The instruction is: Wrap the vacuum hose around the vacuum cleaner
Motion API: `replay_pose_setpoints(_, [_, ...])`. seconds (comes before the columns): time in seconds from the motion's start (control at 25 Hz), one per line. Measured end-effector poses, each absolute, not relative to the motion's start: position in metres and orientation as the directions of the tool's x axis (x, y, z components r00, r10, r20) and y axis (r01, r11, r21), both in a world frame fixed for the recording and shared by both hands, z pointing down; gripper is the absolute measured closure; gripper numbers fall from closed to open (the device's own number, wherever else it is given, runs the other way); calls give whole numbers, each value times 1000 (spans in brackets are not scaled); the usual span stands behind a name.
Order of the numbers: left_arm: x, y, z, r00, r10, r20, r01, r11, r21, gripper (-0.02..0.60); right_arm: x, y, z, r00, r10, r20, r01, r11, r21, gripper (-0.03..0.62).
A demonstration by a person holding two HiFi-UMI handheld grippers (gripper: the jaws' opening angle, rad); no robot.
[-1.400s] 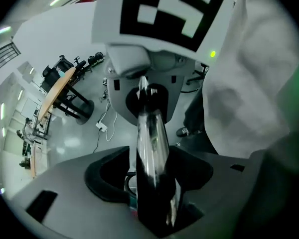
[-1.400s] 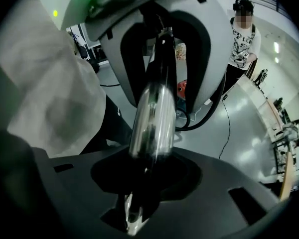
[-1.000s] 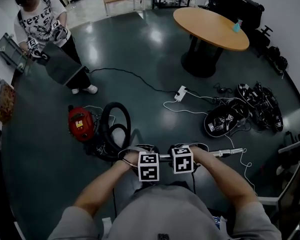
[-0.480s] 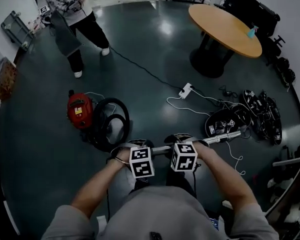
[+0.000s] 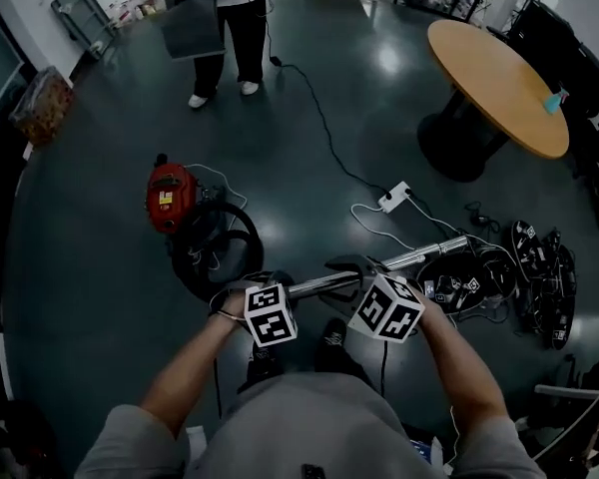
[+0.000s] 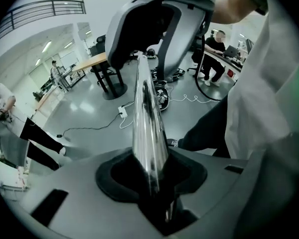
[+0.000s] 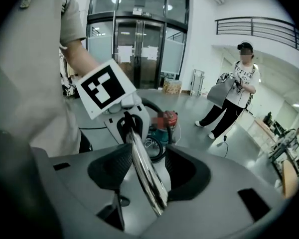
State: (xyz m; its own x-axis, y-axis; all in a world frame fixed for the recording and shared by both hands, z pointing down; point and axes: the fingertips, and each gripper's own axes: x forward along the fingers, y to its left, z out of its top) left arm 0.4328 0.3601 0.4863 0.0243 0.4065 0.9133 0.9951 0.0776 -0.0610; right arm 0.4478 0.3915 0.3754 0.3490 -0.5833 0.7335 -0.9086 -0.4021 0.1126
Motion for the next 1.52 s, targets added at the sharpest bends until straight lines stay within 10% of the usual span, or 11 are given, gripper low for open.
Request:
replay_pose_setpoints(0.64, [458,365,522,169,317,933,956,-282,-77,433,519,519,403,244,-596,765,-955,-284,83,402])
replay_pose_setpoints(1.52, [510,283,617,260,419,870,888,-458,-44,433,627,466,619,-107,20,994,-896,431,-105,333])
